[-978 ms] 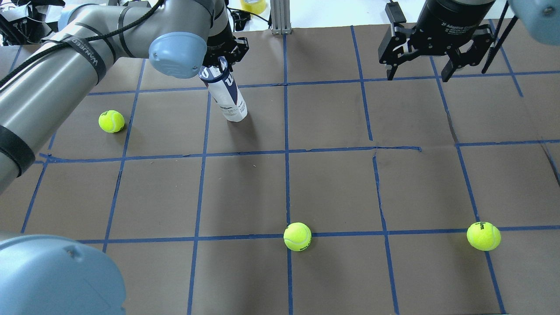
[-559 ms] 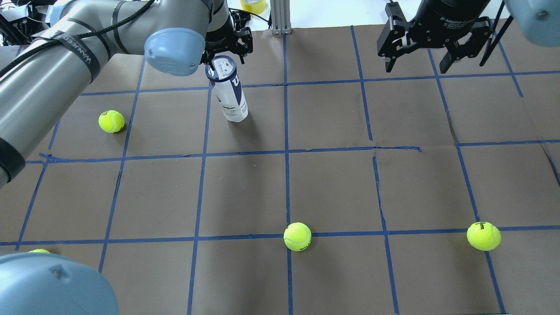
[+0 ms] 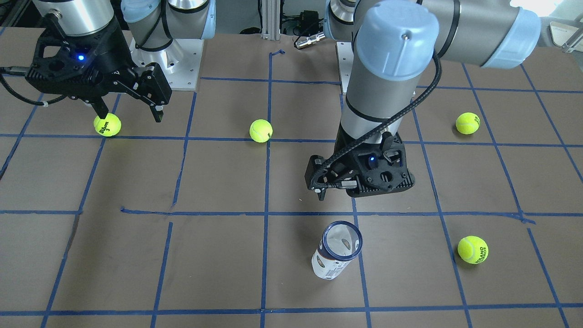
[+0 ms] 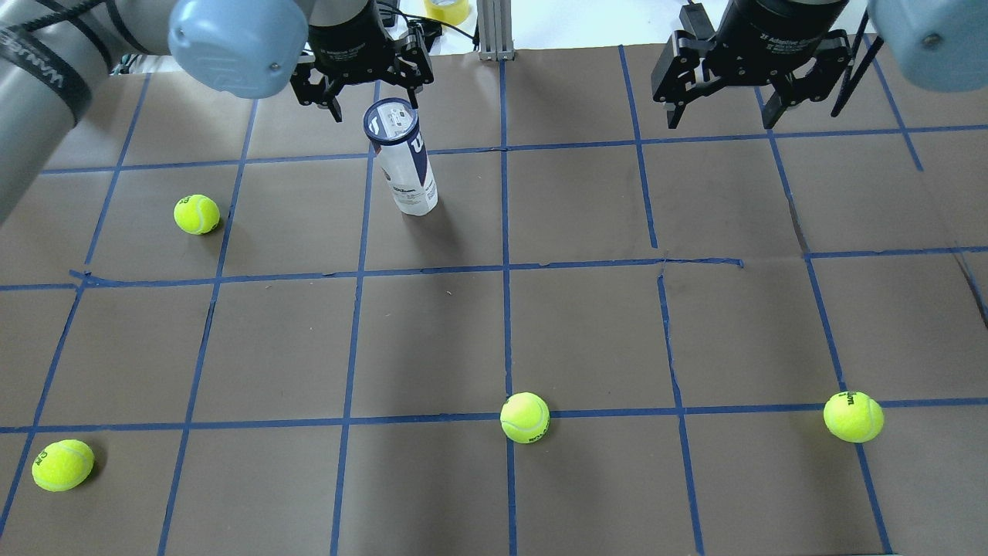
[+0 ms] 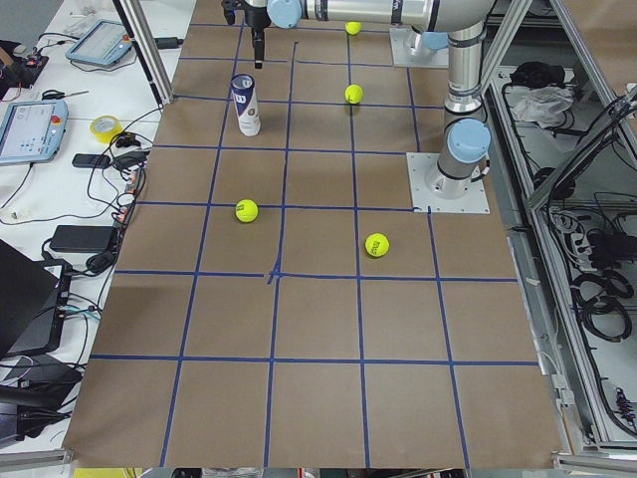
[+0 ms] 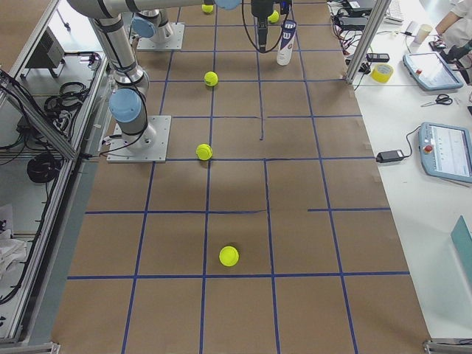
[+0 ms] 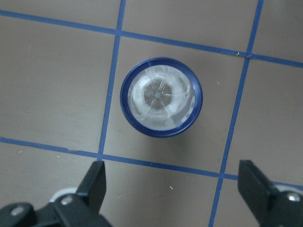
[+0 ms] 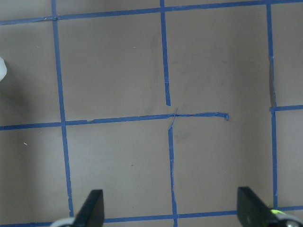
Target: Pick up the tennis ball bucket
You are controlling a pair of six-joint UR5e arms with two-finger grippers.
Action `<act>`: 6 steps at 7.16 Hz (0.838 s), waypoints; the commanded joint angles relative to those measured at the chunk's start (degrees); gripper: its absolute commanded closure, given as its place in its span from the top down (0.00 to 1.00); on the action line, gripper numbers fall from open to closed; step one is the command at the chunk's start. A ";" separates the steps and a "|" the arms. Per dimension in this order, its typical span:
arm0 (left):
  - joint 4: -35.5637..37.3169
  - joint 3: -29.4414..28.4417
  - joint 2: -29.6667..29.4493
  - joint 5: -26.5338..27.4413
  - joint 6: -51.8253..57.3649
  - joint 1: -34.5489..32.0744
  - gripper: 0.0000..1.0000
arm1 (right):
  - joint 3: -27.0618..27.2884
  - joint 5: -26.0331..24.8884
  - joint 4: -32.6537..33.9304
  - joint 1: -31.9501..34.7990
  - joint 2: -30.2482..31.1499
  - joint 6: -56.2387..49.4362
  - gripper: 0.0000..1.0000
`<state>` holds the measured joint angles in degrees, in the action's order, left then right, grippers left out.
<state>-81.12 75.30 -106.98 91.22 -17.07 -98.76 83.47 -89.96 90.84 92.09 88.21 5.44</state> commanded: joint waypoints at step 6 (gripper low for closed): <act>-11.08 5.89 11.51 -2.28 18.30 12.10 1.00 | 0.02 -0.04 0.04 0.19 -0.23 -0.69 1.00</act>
<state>-91.84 78.95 -97.25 88.47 -0.83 -88.30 83.50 -90.00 90.87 92.28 88.01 5.05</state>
